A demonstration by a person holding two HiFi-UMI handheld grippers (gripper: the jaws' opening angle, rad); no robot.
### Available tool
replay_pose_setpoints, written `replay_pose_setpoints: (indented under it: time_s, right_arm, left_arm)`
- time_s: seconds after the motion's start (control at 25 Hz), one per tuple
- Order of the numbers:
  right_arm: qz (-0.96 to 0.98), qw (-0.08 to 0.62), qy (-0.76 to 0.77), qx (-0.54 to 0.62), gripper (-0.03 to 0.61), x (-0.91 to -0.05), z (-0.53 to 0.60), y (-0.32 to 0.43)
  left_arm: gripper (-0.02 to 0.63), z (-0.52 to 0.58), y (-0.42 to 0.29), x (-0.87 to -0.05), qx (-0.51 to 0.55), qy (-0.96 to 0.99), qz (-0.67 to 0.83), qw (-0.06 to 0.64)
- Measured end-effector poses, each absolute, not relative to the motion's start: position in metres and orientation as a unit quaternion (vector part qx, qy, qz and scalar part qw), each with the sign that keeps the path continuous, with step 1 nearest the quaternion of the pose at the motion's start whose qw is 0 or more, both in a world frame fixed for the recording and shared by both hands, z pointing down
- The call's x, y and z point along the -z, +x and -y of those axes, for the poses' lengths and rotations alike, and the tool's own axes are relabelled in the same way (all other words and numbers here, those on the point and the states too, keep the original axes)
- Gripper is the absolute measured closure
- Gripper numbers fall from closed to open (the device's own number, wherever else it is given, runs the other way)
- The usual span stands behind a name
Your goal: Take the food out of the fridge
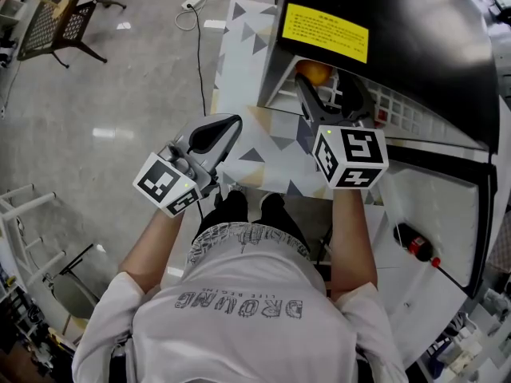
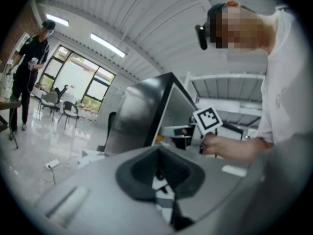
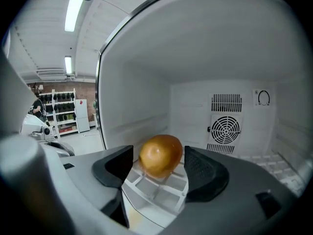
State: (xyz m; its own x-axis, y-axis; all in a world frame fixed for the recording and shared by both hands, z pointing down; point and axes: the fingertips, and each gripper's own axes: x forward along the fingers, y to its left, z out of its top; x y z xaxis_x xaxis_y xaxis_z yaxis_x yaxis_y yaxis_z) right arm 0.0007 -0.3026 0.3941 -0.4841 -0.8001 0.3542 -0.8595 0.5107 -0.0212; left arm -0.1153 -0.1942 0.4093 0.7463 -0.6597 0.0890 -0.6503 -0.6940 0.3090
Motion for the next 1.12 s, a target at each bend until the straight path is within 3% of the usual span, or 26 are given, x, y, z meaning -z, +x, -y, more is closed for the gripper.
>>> replay_pose_setpoints:
  time_s: [0.6, 1.12]
  right_arm:
    - [0.839, 0.189, 0.502, -0.093, 0.301, -0.406, 0.309, 0.001]
    - [0.847, 0.152, 0.501, -0.089, 0.305, -0.387, 0.292, 0.012]
  left_arm:
    - [0.607, 0.193, -0.122, -0.409, 0.022, 0.92, 0.356, 0.162]
    - [0.607, 0.186, -0.114, -0.399, 0.017, 0.925, 0.348, 0.151]
